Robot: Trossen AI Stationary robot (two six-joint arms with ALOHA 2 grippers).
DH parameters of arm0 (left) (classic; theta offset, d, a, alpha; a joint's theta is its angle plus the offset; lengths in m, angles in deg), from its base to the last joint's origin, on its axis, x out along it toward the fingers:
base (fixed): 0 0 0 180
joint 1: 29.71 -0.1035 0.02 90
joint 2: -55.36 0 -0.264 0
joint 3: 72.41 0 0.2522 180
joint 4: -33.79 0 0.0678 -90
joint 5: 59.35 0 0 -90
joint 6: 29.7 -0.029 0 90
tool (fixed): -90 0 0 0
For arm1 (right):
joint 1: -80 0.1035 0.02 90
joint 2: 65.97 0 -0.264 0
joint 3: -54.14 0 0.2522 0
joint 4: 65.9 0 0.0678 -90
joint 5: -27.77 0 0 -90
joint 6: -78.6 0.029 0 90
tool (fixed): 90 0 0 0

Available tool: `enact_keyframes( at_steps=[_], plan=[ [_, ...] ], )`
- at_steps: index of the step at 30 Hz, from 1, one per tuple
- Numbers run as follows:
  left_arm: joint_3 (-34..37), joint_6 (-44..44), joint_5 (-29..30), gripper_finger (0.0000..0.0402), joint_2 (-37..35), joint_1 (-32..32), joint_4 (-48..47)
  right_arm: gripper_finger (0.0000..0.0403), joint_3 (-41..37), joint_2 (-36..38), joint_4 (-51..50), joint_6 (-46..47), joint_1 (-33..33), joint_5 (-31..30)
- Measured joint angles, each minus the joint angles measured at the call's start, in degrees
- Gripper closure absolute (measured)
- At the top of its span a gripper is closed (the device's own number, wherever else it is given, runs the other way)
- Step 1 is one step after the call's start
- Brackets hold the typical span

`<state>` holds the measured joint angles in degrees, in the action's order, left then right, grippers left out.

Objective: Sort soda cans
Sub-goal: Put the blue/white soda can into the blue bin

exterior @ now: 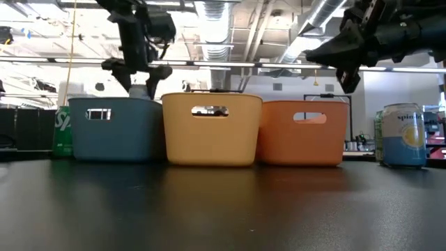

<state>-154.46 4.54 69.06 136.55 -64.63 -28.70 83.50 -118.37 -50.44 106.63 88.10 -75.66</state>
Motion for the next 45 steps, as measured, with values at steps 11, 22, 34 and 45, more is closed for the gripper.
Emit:
enact_keyframes(
  at_steps=[11,22,34,45],
  plan=[
    [0.0,1.66,-1.06,0.0063,9.77,-1.49,0.16,0.0369,0.0,0.0,-2.1,2.49,0.67,0.01],
    [0.0,5.63,-2.59,0.0068,12.35,-1.47,0.14,0.0369,0.0,0.0,-2.02,3.39,1.31,0.04],
    [0.0,8.98,-1.44,0.0059,11.18,-1.97,0.46,0.0369,0.0,0.0,-2.0,5.0,1.31,0.07],
    [-1.66,1.81,-3.92,0.0058,3.8,-0.26,-4.81,0.0369,0.0,0.02,-1.69,5.16,1.94,0.24]
  ],
)
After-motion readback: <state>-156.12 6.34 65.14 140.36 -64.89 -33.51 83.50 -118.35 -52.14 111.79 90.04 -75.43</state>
